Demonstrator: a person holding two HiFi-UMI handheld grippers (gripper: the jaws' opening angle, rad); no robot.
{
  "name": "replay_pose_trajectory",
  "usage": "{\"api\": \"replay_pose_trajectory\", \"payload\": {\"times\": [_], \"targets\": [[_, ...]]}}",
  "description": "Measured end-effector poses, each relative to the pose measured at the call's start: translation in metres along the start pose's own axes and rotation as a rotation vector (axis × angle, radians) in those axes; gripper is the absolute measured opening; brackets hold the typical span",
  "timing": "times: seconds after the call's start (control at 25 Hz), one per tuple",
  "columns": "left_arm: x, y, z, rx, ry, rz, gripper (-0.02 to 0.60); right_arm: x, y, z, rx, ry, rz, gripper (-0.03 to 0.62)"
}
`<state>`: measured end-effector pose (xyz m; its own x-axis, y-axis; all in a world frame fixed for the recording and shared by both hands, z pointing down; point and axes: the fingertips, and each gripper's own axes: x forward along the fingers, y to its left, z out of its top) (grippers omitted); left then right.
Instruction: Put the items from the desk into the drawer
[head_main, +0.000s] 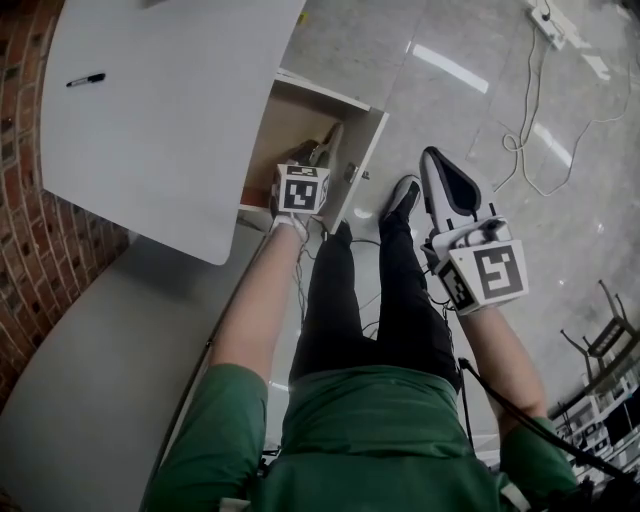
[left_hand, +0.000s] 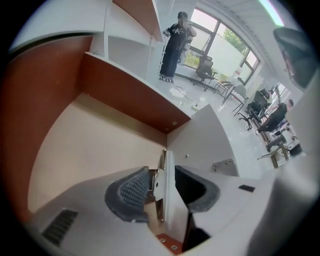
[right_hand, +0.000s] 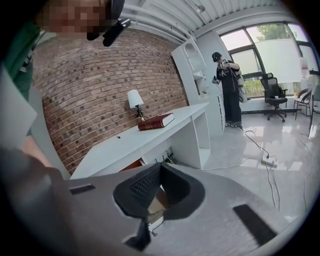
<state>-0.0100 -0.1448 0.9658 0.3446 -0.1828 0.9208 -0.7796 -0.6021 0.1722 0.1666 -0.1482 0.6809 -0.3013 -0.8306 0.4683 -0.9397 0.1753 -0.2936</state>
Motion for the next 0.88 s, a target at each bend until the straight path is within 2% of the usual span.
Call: {"api": "replay_pose_trajectory", "payload": {"times": [0.16,0.28,0.52,0.68,0.88], "targets": [[-0.023,-0.008,0.020,0.026,-0.047,0.025,0.153,-0.006,0.003,0.017,0.002,-0.021,-0.012,0.003],[-0.049,-0.030,0.040,0.024,-0.090,0.013,0.153,-0.014,0.006,0.033,-0.011,-0.036,-0.019,0.002],[-0.121,-0.075,0.114,0.018,-0.280,-0.040,0.107,-0.025,0.015,0.076,-0.065,-0.090,-0.027,0.003],[-0.173,-0.085,0.150,0.038,-0.388,-0.049,0.091,-0.027,0.019,0.096,-0.112,-0.114,-0.040,0.003],[-0.249,-0.088,0.167,-0.082,-0.470,-0.096,0.081,-0.039,0.031,0.107,-0.157,-0.099,-0.042,0.003]]}}
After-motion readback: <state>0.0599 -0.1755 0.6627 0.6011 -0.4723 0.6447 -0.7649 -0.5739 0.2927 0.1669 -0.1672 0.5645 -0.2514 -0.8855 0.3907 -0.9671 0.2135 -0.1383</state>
